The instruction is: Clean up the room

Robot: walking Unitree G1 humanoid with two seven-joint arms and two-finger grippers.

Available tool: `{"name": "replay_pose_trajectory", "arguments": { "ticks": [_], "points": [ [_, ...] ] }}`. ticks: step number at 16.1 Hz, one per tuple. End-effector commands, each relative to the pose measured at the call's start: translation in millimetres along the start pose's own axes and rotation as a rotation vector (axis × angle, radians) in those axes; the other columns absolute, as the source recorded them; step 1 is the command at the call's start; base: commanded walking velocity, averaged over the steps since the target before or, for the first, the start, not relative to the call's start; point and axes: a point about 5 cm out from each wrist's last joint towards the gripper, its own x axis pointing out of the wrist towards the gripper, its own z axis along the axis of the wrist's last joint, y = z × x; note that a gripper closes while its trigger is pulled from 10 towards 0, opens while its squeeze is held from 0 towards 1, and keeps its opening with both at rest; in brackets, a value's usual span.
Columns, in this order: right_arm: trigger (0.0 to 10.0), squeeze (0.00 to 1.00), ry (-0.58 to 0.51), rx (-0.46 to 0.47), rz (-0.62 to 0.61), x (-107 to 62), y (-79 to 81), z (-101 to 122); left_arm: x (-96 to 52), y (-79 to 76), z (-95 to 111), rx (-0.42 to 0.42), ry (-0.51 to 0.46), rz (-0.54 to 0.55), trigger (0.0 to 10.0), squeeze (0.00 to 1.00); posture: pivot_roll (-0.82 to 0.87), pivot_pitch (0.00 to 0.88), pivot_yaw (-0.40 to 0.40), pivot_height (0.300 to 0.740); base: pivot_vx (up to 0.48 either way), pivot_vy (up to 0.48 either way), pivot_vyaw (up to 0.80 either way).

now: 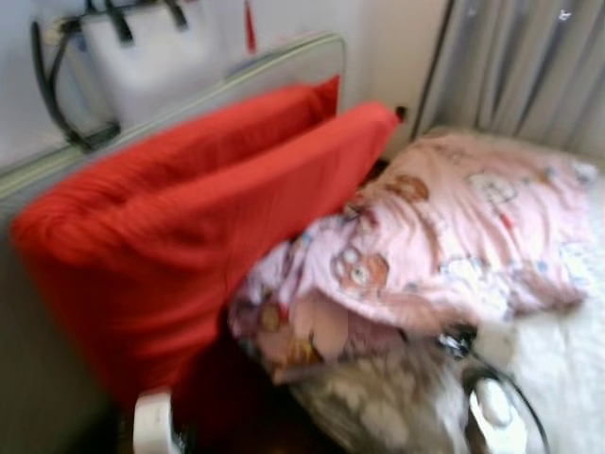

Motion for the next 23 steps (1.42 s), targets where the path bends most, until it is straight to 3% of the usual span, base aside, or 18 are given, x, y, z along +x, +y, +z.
{"name": "replay_pose_trajectory", "arguments": {
  "ticks": [1, 7, 16, 23],
  "points": [
    [10.0, 0.00, -0.057, 0.007, 0.001, 7.2, 6.1, 15, -9.1, 1.7, -24, -0.012, 0.084, 0.008, 10.0, 0.00, 0.03, 0.020, 0.034, 0.740, 0.000, 0.000, 0.00],
    [10.0, 0.00, -0.096, -0.012, -0.117, 10.4, -13.9, 24, -9.6, 2.6, -26, -0.004, 0.095, 0.004, 10.0, 0.00, 0.02, 0.019, 0.036, 0.740, -0.096, 0.000, 0.00],
    [10.0, 0.00, -0.115, -0.014, -0.148, 11.2, -16.8, 28, -22.2, 19.6, -50, -0.009, 0.223, 0.043, 10.0, 0.00, 0.03, 0.014, 0.041, 0.740, -0.063, 0.000, 0.00],
    [10.0, 0.00, -0.153, -0.022, -0.211, 13.1, -28.7, 38, -24.3, 35.3, -48, -0.009, 0.233, 0.062, 10.0, 0.00, 0.03, 0.019, 0.046, 0.740, -0.123, 0.000, 0.00]
  ]
}}
